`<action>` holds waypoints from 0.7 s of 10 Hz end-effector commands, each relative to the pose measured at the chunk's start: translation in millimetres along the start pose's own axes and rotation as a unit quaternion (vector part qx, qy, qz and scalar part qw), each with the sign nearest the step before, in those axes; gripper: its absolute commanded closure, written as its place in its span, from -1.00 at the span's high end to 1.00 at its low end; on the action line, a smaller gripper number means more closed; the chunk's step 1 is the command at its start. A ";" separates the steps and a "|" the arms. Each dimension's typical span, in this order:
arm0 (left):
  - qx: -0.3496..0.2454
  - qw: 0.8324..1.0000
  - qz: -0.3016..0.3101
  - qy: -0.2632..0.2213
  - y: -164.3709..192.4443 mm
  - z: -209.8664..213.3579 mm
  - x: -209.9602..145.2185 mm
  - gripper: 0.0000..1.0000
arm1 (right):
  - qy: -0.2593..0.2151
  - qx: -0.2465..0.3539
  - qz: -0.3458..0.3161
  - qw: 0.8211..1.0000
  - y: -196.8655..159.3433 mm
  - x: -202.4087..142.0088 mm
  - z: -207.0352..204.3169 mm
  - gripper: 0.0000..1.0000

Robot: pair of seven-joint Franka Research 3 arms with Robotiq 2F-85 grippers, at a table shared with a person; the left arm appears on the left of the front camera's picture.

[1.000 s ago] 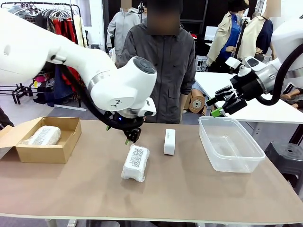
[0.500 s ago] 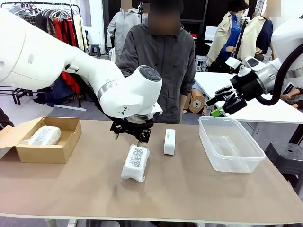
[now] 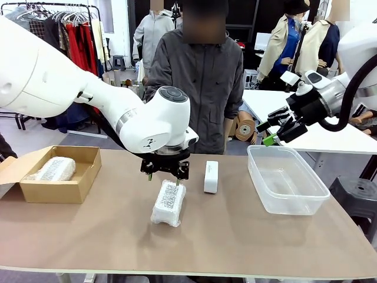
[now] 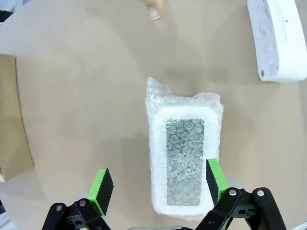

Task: Separate and place wrapped and unwrapped clocks.
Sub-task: Pick up the Digital clock indicated by the person.

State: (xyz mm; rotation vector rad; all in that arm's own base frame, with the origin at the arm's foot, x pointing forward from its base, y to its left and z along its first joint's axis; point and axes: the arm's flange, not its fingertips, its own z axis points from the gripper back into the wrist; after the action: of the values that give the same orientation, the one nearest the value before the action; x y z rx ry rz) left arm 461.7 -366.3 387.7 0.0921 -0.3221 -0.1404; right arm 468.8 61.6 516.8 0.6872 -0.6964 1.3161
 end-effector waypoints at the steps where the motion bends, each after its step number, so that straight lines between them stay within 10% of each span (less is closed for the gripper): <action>1: 0.014 1.000 0.005 -0.010 1.5 4.1 2.2 1.00 | 0.000 0.000 0.002 1.000 1.3 0.2 0.2 1.00; 7: -0.068 0.994 0.042 0.071 -2.9 -21.4 21.0 1.00 | 0.000 0.000 0.002 1.000 1.3 0.2 0.2 1.00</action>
State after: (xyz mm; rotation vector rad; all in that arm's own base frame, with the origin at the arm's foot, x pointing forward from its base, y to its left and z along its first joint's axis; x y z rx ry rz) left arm 482.7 -374.1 376.4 -0.0404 -0.1938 -0.0770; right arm 468.8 61.6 516.8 0.6872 -0.6964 1.3161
